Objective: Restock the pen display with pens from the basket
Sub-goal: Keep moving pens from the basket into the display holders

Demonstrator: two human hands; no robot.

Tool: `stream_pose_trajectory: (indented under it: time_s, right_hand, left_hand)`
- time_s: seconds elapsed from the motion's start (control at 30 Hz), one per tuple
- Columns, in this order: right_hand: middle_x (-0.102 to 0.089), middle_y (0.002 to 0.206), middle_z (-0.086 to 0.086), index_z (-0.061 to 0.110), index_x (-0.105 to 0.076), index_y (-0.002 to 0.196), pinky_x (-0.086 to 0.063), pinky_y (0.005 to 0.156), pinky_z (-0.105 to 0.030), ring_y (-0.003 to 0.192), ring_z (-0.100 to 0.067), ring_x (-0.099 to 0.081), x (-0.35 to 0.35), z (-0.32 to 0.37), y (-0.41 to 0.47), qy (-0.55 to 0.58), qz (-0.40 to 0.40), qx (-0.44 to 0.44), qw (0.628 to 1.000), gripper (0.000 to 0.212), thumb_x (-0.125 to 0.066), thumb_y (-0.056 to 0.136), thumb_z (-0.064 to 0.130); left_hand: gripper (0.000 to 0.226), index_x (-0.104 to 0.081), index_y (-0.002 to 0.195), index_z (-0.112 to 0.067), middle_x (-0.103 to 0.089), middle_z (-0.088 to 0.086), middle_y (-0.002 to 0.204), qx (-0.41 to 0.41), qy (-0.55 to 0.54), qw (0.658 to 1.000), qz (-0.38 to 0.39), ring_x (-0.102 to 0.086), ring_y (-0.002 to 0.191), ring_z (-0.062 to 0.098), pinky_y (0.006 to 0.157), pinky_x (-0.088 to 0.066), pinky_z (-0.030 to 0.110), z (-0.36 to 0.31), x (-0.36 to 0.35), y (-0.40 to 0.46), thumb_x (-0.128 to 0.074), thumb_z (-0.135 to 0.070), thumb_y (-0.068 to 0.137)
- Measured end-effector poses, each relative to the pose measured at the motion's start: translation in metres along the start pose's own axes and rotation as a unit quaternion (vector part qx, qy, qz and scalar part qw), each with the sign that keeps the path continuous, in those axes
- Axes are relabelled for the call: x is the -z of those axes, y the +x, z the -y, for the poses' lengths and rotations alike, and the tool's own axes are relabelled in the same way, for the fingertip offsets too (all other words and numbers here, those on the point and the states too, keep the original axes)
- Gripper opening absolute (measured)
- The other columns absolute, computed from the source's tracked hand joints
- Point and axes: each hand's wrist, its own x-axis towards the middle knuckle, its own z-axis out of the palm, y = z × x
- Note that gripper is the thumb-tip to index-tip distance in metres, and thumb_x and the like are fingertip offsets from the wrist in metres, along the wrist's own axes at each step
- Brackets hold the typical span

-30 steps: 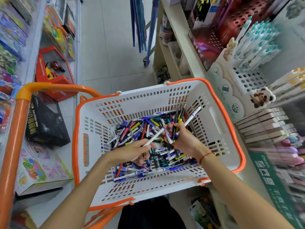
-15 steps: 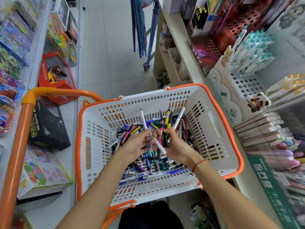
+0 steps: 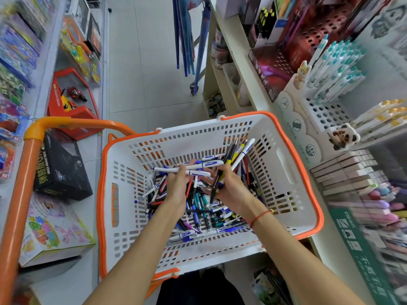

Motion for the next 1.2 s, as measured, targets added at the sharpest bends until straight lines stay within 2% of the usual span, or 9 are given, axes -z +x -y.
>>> stream_pose_trajectory:
  time_s: [0.17,0.3,0.4,0.6,0.73,0.8,0.9,1.0,1.2]
  right_hand:
    - [-0.059,0.124,-0.016,0.011,-0.049,0.084,-0.050,0.089,-0.036,0.111,-0.026,-0.054,-0.008,0.002,0.002,0.180,-0.014,0.009,0.983,0.028,-0.036,0.104,0.026]
    - [-0.057,0.134,-0.014,0.015,-0.048,0.071,-0.051,0.080,-0.033,0.122,-0.027,-0.054,-0.005,0.009,0.004,0.270,0.008,0.022,0.963,0.033,-0.039,0.101,0.024]
    - [-0.064,0.106,-0.010,0.013,-0.065,0.062,-0.047,0.061,-0.025,0.085,-0.018,-0.055,-0.006,0.021,0.006,0.279,-0.006,0.030,0.960,0.052,-0.034,0.102,0.025]
    - [-0.048,0.075,-0.006,0.006,-0.052,0.081,-0.046,0.070,-0.029,0.066,-0.017,-0.051,-0.003,0.037,0.009,0.143,-0.062,0.059,0.986,0.039,-0.029,0.104,0.028]
    - [-0.052,0.076,-0.005,0.006,-0.053,0.084,-0.044,0.071,-0.030,0.070,-0.016,-0.046,0.004,0.040,0.003,0.077,-0.034,0.064,0.994,0.034,-0.030,0.104,0.021]
    - [-0.051,0.074,-0.004,0.009,-0.050,0.083,-0.042,0.064,-0.026,0.067,-0.014,-0.044,0.006,0.039,0.003,0.073,-0.013,0.066,0.995,0.030,-0.030,0.103,0.019]
    - [-0.050,0.073,-0.003,0.011,-0.044,0.084,-0.037,0.067,-0.025,0.065,-0.013,-0.042,0.007,0.036,0.007,0.089,0.018,0.070,0.993,0.024,-0.028,0.102,0.015]
    - [-0.051,0.072,-0.002,0.011,-0.044,0.084,-0.035,0.068,-0.025,0.066,-0.013,-0.042,0.002,0.023,0.011,0.049,0.033,0.071,0.996,0.023,-0.028,0.101,0.014]
    - [-0.061,0.080,-0.004,0.008,-0.059,0.089,-0.047,0.073,-0.028,0.074,-0.014,-0.057,0.013,0.010,0.005,0.010,0.048,0.056,0.997,0.035,-0.029,0.103,0.021]
  left_hand:
    - [0.038,-0.065,0.126,-0.024,-0.047,-0.009,0.132,-0.016,-0.020,0.998,-0.056,-0.038,0.124,0.007,0.110,-0.022,0.038,-0.005,-0.018,-0.006,-0.036,-0.037,0.105]
    - [0.024,-0.071,0.101,-0.016,-0.060,-0.009,0.092,0.004,-0.030,0.996,-0.088,-0.052,0.088,0.004,0.090,-0.033,0.031,-0.012,-0.021,-0.007,-0.060,-0.037,0.094]
    - [0.010,-0.074,0.095,-0.023,-0.064,-0.006,0.090,0.033,-0.029,0.997,-0.057,-0.055,0.085,0.007,0.073,-0.044,0.022,-0.013,-0.022,-0.008,-0.070,-0.029,0.088]
    - [0.041,-0.064,0.120,-0.019,-0.068,0.002,0.117,0.048,-0.015,0.977,0.206,-0.067,0.103,0.015,0.082,-0.055,0.024,-0.021,0.000,-0.020,-0.072,-0.009,0.081]
    - [0.092,-0.042,0.146,-0.020,-0.050,0.011,0.145,0.153,-0.072,0.905,0.392,-0.048,0.133,0.032,0.103,-0.047,0.041,-0.038,0.038,-0.014,-0.081,-0.050,0.068]
    - [0.100,-0.035,0.149,-0.015,-0.042,0.017,0.149,0.218,-0.118,0.874,0.419,-0.040,0.138,0.038,0.111,-0.037,0.051,-0.049,0.050,-0.010,-0.064,-0.073,0.072]
    - [0.084,-0.035,0.144,-0.011,-0.054,0.012,0.141,0.233,0.062,0.879,0.411,-0.052,0.130,0.029,0.109,-0.039,0.051,-0.060,0.043,-0.009,-0.036,-0.073,0.087]
    - [0.080,-0.037,0.144,-0.009,-0.070,0.002,0.119,0.214,0.323,0.843,0.373,-0.067,0.109,0.016,0.103,-0.048,0.045,-0.060,0.011,-0.018,-0.050,-0.063,0.087]
    - [0.049,-0.064,0.106,0.000,-0.073,0.003,0.081,0.095,0.424,0.875,0.214,-0.072,0.071,0.009,0.075,-0.060,0.026,-0.015,-0.015,-0.021,-0.063,-0.045,0.090]
